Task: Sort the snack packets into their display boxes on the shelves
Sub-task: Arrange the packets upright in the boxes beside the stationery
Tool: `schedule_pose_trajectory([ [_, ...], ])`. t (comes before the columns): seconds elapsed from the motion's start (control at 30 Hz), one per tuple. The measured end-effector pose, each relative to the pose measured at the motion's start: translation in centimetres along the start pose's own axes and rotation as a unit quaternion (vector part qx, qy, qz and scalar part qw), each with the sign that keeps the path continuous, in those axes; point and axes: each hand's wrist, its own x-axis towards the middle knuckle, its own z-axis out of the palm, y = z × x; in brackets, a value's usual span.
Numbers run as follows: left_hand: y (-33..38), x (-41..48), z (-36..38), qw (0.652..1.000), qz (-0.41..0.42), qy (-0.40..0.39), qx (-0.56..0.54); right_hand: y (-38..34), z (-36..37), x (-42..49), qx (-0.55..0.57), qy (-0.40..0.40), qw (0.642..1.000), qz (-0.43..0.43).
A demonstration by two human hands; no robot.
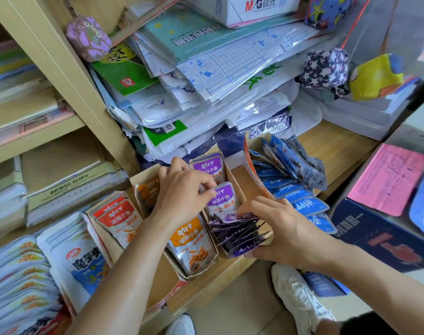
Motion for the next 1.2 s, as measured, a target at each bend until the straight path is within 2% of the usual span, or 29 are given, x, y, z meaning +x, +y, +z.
schedule_pose_trajectory([
  [0.13,-0.7,0.1,-0.8,0.986,0.006,0.155,-0.054,0.0,0.3,-0.1,-0.024,0.005,1.000,-0.003],
  [0.2,-0.9,0.2,-1.3,0.978,0.018,0.195,-0.067,0.0,0.2,-0.1,-0.030,0.008,1.000,-0.004],
  [0.27,-1.0,0.0,-1.7,0.980,0.035,0.151,-0.126,-0.1,0.2,0.0,-0.032,0.012,0.999,-0.006],
  [0.33,-0.9,-0.4,-1.6,0.982,0.039,0.053,-0.176,-0.2,0.2,0.0,-0.024,0.020,0.999,-0.006],
  [0.43,-0.9,-0.8,-1.1,0.981,0.048,-0.045,-0.181,-0.3,0.4,-0.1,0.009,0.044,0.999,-0.004],
  [0.63,-0.9,-0.9,-1.9,0.954,0.017,-0.130,-0.270,-0.5,0.6,0.2,0.007,0.073,0.997,0.008],
  [0.7,-1.0,-0.8,-2.0,0.951,0.005,-0.128,-0.281,-0.7,0.5,0.8,0.004,0.073,0.997,0.017],
  [0.77,-1.4,-0.6,-1.7,0.972,-0.012,-0.036,-0.234,-0.8,0.3,1.3,0.013,0.060,0.998,0.020],
  [0.83,-1.9,-0.2,-1.3,0.990,-0.015,0.071,-0.120,-0.5,0.2,1.7,-0.003,0.045,0.999,0.006],
  [0.87,-2.1,0.0,-1.0,0.994,-0.013,0.085,-0.064,-0.3,0.2,1.9,-0.019,0.039,0.999,-0.002],
  [0.97,-2.2,0.0,0.1,0.998,-0.002,0.050,0.041,-0.1,0.1,2.1,-0.024,0.029,0.999,-0.013],
  [1.2,-2.0,0.1,-0.4,0.997,0.023,0.058,0.048,0.0,0.0,2.4,-0.013,0.021,1.000,-0.018],
])
